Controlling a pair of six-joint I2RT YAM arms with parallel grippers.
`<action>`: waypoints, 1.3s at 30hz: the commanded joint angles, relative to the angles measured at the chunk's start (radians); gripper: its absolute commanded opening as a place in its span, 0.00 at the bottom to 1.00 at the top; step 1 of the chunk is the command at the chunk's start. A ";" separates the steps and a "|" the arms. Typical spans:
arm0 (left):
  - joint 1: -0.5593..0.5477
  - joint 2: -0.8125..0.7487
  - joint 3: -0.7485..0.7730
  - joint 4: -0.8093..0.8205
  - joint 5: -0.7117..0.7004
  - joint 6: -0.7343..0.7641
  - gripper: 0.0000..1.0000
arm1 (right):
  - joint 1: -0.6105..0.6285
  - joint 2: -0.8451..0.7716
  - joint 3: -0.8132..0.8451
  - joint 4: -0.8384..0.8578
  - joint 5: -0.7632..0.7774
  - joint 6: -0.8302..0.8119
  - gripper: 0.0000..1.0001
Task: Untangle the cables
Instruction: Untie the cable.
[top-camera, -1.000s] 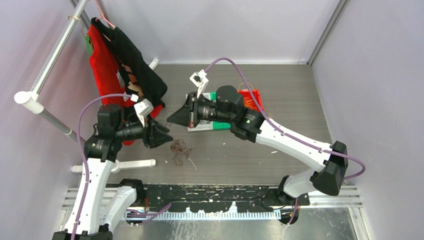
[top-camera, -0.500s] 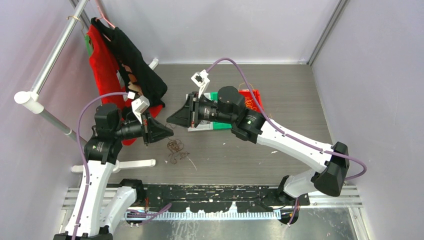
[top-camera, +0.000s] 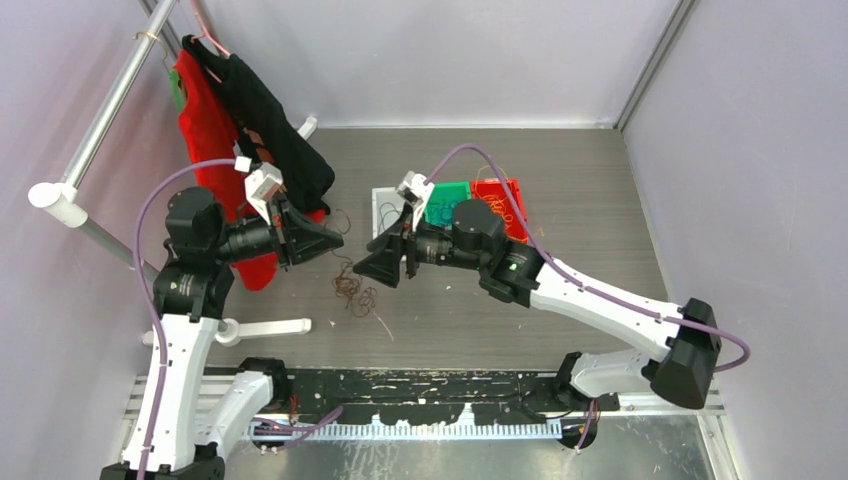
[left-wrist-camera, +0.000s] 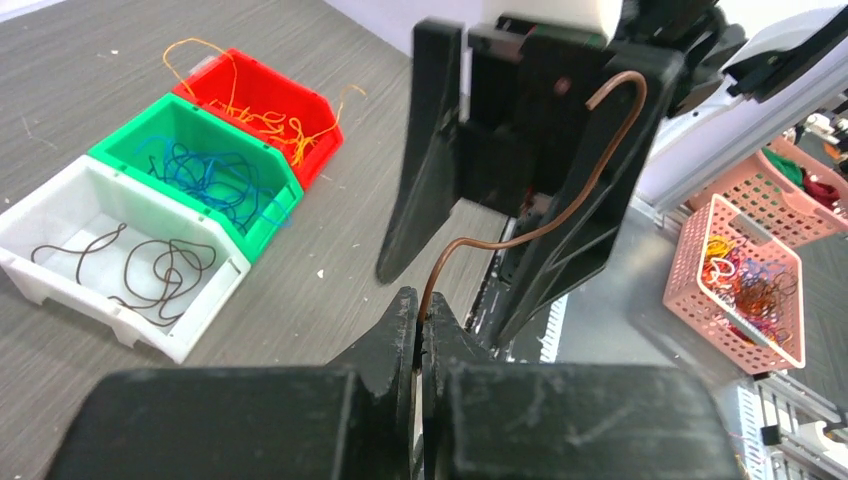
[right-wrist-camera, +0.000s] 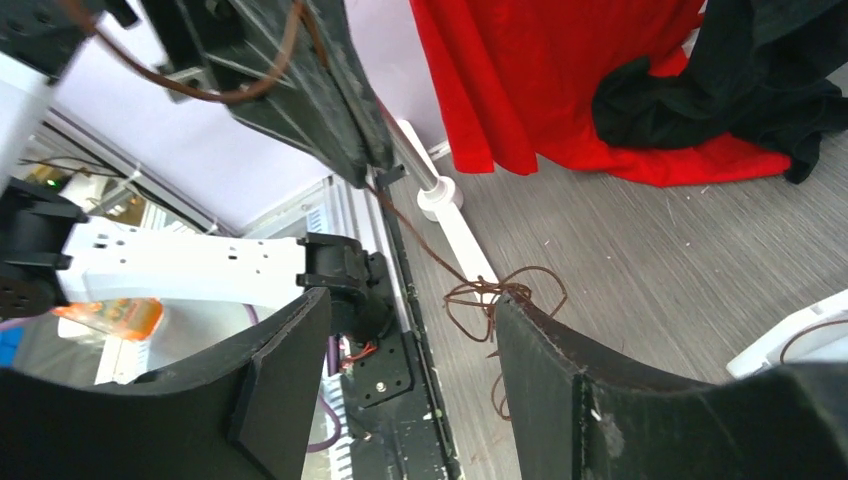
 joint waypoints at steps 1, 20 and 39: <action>-0.001 0.006 0.056 0.084 0.036 -0.085 0.00 | 0.020 0.070 0.026 0.127 0.001 -0.073 0.67; -0.003 0.040 0.201 0.130 0.142 -0.179 0.00 | 0.094 0.316 0.007 0.383 0.117 0.024 0.33; -0.003 0.158 0.506 0.336 0.153 -0.362 0.00 | 0.059 0.391 -0.309 0.540 0.207 0.166 0.34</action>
